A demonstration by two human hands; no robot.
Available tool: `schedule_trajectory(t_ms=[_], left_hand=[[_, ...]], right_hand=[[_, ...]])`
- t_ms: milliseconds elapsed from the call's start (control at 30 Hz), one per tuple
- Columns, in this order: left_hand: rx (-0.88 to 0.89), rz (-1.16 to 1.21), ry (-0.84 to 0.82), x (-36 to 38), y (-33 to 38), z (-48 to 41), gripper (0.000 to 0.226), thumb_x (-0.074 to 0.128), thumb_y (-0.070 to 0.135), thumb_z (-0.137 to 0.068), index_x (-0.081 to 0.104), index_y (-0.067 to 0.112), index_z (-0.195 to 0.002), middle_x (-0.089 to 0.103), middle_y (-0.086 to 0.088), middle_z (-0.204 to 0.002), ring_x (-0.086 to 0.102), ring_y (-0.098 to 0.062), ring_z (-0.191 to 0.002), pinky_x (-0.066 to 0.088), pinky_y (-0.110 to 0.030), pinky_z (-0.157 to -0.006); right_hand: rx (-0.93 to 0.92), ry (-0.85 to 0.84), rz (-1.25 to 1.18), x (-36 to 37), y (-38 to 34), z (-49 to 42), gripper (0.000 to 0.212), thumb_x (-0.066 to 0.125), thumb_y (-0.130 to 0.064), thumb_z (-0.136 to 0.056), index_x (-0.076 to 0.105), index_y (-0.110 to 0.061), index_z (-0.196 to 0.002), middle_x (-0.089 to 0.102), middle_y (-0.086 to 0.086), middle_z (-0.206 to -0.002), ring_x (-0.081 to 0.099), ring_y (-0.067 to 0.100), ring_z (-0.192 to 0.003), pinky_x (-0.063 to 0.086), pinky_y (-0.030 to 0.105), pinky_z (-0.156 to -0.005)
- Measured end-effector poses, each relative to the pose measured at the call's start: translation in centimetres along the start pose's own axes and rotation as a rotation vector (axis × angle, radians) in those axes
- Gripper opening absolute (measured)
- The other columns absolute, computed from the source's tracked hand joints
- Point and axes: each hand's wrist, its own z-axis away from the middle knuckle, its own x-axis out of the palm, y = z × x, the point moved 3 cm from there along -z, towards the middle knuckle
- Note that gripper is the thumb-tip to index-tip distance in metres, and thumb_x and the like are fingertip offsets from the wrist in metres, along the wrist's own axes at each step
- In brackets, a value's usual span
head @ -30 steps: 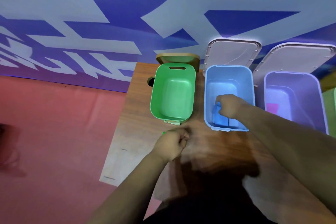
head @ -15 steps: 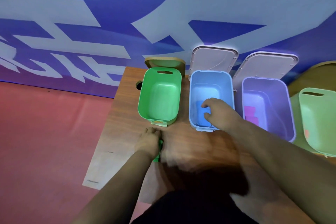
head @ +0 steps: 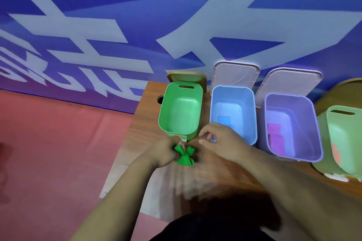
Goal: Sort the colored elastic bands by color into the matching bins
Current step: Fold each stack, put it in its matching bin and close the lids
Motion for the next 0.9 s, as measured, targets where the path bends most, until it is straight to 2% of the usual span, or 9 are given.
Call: schedule_trajectory(t_ms=[67, 133, 200, 367, 467, 567, 633, 767, 900], left_hand=[[0.038, 0.194, 0.017, -1.4, 1.5, 1.0, 0.029, 0.07, -0.002, -0.077, 0.07, 0.018, -0.098, 0.069, 0.004, -0.086, 0.061, -0.011, -0.079, 0.051, -0.028, -0.073], [0.063, 0.384, 0.05, -2.5, 2.7, 1.8, 0.027, 0.072, -0.005, -0.083, 0.069, 0.014, -0.101, 0.065, 0.003, -0.08, 0.056, -0.009, -0.071, 0.046, -0.024, -0.064], [0.093, 0.558, 0.068, -3.2, 3.7, 2.4, 0.025, 0.073, -0.005, -0.084, 0.068, 0.012, -0.102, 0.065, -0.002, -0.083, 0.055, -0.011, -0.072, 0.045, -0.022, -0.061], [0.082, 0.868, 0.098, -3.4, 4.6, 1.8, 0.027, 0.074, 0.003, -0.075, 0.068, 0.017, -0.098, 0.062, -0.011, -0.089, 0.057, -0.019, -0.076, 0.048, -0.025, -0.063], [0.073, 0.998, 0.105, -3.0, 4.6, 1.1, 0.03, 0.073, -0.009, -0.08, 0.064, 0.012, -0.101, 0.068, -0.009, -0.089, 0.066, -0.02, -0.074, 0.055, -0.026, -0.062], [0.024, 0.956, 0.18, -3.0, 4.1, 0.0, 0.031, 0.067, -0.016, -0.089, 0.063, 0.011, -0.103, 0.071, -0.008, -0.088, 0.067, -0.023, -0.075, 0.058, -0.03, -0.064], [-0.01, 0.886, 0.24, -3.2, 3.5, -0.7, 0.029, 0.069, -0.014, -0.089, 0.064, 0.008, -0.106, 0.07, -0.01, -0.09, 0.067, -0.026, -0.08, 0.06, -0.035, -0.072], [-0.019, 0.623, 0.334, -4.4, 2.3, -2.4, 0.032, 0.079, 0.004, -0.08, 0.066, 0.012, -0.109, 0.074, -0.014, -0.098, 0.068, -0.02, -0.082, 0.058, -0.04, -0.081], [-0.039, 0.416, 0.422, -6.1, 0.8, -3.5, 0.03, 0.074, 0.002, -0.087, 0.066, 0.019, -0.111, 0.072, 0.006, -0.107, 0.068, -0.01, -0.088, 0.056, -0.028, -0.084]], right_hand=[[0.02, -0.101, -0.04, 0.6, -0.8, 0.0, 0.05, 0.078, -0.062, -0.079, 0.067, -0.035, -0.119, 0.063, -0.016, -0.11, 0.061, 0.002, -0.104, 0.048, 0.019, -0.088], [0.033, -0.184, -0.09, 0.9, -1.6, 0.1, 0.069, 0.08, -0.072, -0.072, 0.062, -0.037, -0.129, 0.062, -0.018, -0.121, 0.059, -0.001, -0.115, 0.048, 0.02, -0.097], [0.046, -0.186, -0.134, 0.8, -2.0, 0.0, 0.063, 0.085, -0.065, -0.072, 0.063, -0.037, -0.124, 0.064, -0.018, -0.118, 0.062, -0.002, -0.112, 0.051, 0.021, -0.096], [0.135, -0.048, -0.323, -0.2, -2.1, -1.3, 0.022, 0.089, -0.028, -0.082, 0.072, -0.027, -0.096, 0.064, -0.015, -0.077, 0.056, 0.0, -0.07, 0.044, 0.022, -0.065], [0.222, 0.037, -0.357, -0.5, -1.9, -2.4, 0.021, 0.089, -0.027, -0.079, 0.072, -0.03, -0.093, 0.065, -0.016, -0.07, 0.057, 0.0, -0.063, 0.049, 0.022, -0.062], [0.265, 0.094, -0.357, -0.8, -1.6, -3.6, 0.03, 0.086, -0.037, -0.069, 0.07, -0.034, -0.094, 0.074, -0.002, -0.085, 0.071, 0.023, -0.082, 0.061, 0.042, -0.077], [0.264, 0.096, -0.317, -1.1, -1.7, -4.6, 0.028, 0.085, -0.032, -0.071, 0.069, -0.033, -0.093, 0.073, 0.003, -0.086, 0.072, 0.029, -0.087, 0.061, 0.046, -0.078], [0.149, 0.055, -0.073, -1.7, -2.9, -7.5, 0.022, 0.08, -0.021, -0.08, 0.067, -0.032, -0.094, 0.066, -0.005, -0.082, 0.062, 0.014, -0.077, 0.053, 0.035, -0.07], [0.029, 0.002, 0.186, -1.1, -4.0, -11.1, 0.023, 0.077, -0.02, -0.082, 0.07, -0.026, -0.103, 0.066, -0.005, -0.094, 0.063, 0.02, -0.089, 0.048, 0.033, -0.074]])
